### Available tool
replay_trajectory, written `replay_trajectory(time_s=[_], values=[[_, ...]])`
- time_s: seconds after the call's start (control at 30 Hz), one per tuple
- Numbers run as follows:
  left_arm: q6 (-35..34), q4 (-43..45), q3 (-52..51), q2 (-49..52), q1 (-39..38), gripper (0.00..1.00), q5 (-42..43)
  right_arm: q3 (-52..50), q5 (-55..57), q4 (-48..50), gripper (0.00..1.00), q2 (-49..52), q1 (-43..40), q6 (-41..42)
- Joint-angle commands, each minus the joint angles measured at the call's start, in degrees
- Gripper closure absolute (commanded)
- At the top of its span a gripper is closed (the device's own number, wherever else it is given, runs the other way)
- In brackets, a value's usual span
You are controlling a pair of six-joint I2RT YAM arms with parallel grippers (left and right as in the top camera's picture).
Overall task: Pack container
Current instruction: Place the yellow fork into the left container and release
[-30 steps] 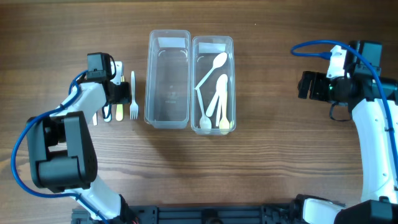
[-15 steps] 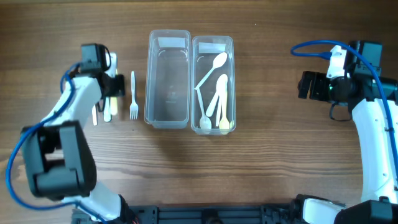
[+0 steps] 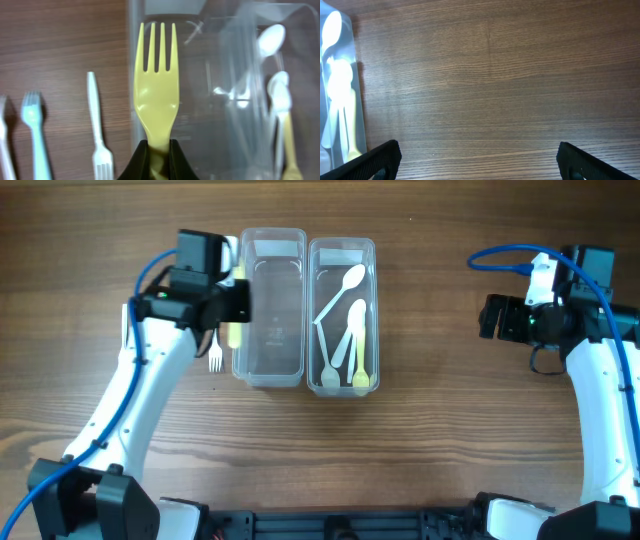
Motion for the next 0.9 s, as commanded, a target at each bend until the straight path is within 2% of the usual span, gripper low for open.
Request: replay_trajectory(time_s=[0.0,0.17,0.2,0.27,0.33,0.47,0.63,0.67,0.73,0.87], values=[[-6.03,-0.63,0.48,0.22,-3.93,0.96,0.57,-0.22,0.74,0.04,0.0,0.11,0.07,-0.59],[-7.19,-1.95,0.48,4.52,-4.85,0.95,0.55,-0.22,0.76,0.04,0.0,0.11,0.07,-0.61],[-7.19,-1.97,0.48,5.53,-4.85,0.89,0.55,-0.22,0.74,0.04,0.0,0.11,0.07,-0.61],[-7.21,-1.9,0.48,7.76,-4.87,0.64,0.96,-0.22,0.74,0.04,0.0,0.11,0.07,-0.59],[-7.19,-1.64,0.48,8.63,-4.85,0.51,1.68,-0.22,0.74,0.04,0.0,0.11,0.07,-0.59],[-6.95,-2.01,2.99,6.64,-4.61,0.48,1.6,-0.22,0.74,0.04,0.0,0.11,0.07,-0.61],[-6.99,-8.96,12.24,1.79,-2.23,0.48,-1.92,-0.22,0.74,0.04,0.0,0.11,0.07,-0.59],[-6.99,-12.02,13.86,-1.31,0.24,0.43,-6.54,-0.22,0.74,0.04,0.0,0.11,0.07,-0.61],[-6.99,-13.77,13.86,-2.62,2.82,0.38,-7.85,-0.22,0.74,0.04,0.0,0.11,0.07,-0.59],[-6.99,-18.08,13.73,-2.08,10.45,0.38,-7.52,-0.22,0.74,0.04,0.0,0.11,0.07,-0.59]])
